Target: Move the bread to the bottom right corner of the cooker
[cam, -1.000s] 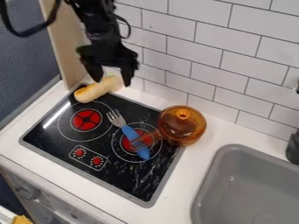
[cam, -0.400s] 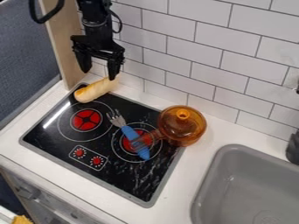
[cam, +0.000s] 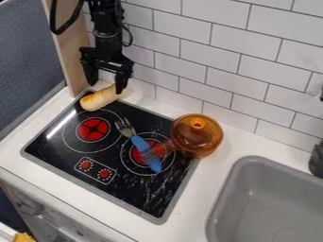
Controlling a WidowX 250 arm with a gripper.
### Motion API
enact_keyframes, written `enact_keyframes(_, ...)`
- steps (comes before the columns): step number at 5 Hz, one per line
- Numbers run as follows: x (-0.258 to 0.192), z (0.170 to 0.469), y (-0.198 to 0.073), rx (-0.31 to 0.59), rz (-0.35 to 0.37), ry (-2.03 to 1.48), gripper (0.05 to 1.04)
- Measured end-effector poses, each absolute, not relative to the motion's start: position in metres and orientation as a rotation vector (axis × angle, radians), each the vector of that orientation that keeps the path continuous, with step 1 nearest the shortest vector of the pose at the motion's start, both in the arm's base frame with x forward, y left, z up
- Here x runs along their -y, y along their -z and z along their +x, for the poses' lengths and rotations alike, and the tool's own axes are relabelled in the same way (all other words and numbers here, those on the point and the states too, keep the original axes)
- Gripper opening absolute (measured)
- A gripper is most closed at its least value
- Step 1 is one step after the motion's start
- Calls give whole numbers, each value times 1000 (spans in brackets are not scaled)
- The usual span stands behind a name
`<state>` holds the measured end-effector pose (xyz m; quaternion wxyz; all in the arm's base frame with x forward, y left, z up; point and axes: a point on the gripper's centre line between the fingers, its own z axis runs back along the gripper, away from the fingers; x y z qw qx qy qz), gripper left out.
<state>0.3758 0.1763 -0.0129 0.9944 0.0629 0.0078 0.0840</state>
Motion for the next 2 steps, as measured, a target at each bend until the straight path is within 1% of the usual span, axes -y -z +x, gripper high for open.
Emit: enact_keyframes(2,-188,377,29,-43,154,-220,1000)
